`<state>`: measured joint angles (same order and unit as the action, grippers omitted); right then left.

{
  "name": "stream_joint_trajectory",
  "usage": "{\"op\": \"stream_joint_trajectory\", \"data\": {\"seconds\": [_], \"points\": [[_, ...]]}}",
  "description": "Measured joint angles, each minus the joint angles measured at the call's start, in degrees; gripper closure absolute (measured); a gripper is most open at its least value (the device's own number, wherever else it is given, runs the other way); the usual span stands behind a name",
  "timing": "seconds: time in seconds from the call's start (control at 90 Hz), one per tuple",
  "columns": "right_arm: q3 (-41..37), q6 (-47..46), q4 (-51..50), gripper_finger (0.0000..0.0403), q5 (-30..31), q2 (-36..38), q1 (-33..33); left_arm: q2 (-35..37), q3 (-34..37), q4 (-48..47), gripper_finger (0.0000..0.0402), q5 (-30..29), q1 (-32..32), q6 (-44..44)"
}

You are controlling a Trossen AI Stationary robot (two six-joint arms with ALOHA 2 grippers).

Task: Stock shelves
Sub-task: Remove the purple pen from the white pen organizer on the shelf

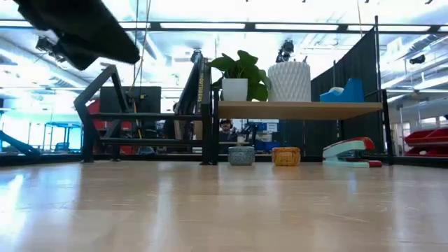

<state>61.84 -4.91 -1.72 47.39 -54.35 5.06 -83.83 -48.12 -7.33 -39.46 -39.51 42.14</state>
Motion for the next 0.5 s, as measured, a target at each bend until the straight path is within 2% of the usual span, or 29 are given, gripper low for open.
{"op": "stream_joint_trajectory", "data": {"seconds": [0.111, 0.233, 0.356, 0.5], "points": [[-0.02, 0.67, -7.40, 0.0260, 5.48, 2.45, -4.59, 0.00, -0.02, 1.20, 0.0360, 0.00, 0.00, -1.32], [-0.04, 0.37, -14.28, 0.0225, 6.20, 2.36, -8.95, 0.00, -0.02, 1.26, 0.0360, 0.02, 0.00, -1.41], [-0.04, -0.94, -18.77, 0.0208, 0.48, 1.25, -13.68, 0.00, -0.02, 1.28, 0.0360, 0.02, 0.00, -1.41], [-0.09, -4.00, -26.70, 0.0205, -10.35, 0.51, -21.45, 0.00, -0.02, 1.57, 0.0360, 0.02, 0.00, -1.41]]}}
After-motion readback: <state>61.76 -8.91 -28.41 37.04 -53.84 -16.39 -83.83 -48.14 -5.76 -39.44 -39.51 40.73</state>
